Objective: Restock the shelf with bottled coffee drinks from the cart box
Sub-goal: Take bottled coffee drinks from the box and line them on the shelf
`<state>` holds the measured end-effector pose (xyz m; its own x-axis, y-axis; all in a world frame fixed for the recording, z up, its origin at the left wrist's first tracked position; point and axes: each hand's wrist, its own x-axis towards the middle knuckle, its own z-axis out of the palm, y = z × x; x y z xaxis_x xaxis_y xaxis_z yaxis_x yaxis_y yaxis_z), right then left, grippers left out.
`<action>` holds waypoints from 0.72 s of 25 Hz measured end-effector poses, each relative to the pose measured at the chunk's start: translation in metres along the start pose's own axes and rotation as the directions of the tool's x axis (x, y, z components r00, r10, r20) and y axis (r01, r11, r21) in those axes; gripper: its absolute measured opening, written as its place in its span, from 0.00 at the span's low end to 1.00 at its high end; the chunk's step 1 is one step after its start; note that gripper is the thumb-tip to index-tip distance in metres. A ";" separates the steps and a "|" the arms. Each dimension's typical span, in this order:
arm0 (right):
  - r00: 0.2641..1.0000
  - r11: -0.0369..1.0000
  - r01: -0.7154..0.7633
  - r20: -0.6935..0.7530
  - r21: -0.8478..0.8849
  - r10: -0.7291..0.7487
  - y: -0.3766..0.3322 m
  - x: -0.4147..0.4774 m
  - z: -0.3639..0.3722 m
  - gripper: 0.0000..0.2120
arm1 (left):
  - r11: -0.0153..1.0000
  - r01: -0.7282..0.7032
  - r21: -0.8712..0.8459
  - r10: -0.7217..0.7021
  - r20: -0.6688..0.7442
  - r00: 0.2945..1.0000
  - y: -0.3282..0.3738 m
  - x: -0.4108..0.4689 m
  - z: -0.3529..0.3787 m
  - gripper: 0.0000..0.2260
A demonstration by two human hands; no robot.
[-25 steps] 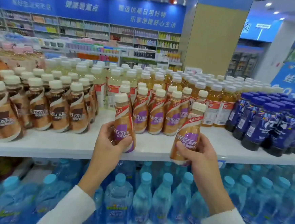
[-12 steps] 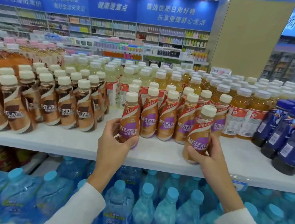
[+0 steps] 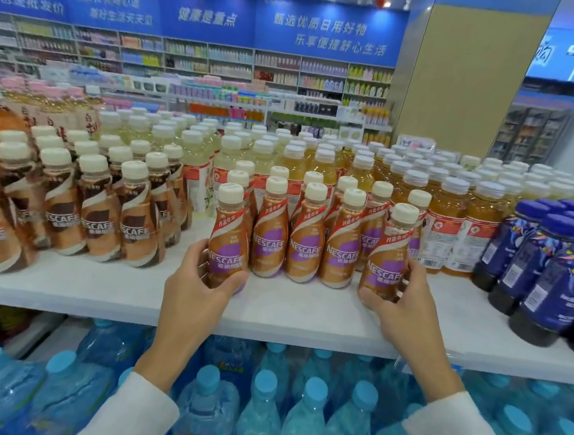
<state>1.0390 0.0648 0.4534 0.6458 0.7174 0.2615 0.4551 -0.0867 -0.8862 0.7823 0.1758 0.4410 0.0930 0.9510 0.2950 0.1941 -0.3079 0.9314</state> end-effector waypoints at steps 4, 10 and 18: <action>1.000 0.999 0.008 0.031 -0.045 -0.007 0.000 0.014 0.004 0.36 | 0.998 0.000 0.063 -0.002 0.023 1.000 -0.004 0.002 -0.001 0.32; 0.998 0.986 0.046 -0.033 -0.160 -0.052 0.007 0.023 0.009 0.36 | 0.999 -0.008 0.038 0.006 0.028 1.000 -0.005 0.002 -0.002 0.32; 0.993 0.987 0.001 -0.115 -0.161 -0.020 0.008 0.020 0.009 0.32 | 1.000 -0.010 0.006 0.010 0.062 0.998 -0.008 0.003 -0.008 0.32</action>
<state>1.0501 0.0845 0.4484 0.7032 0.6343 0.3211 0.5484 -0.1964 -0.8128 0.7733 0.1816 0.4364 0.1553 0.9442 0.2906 0.1993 -0.3180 0.9269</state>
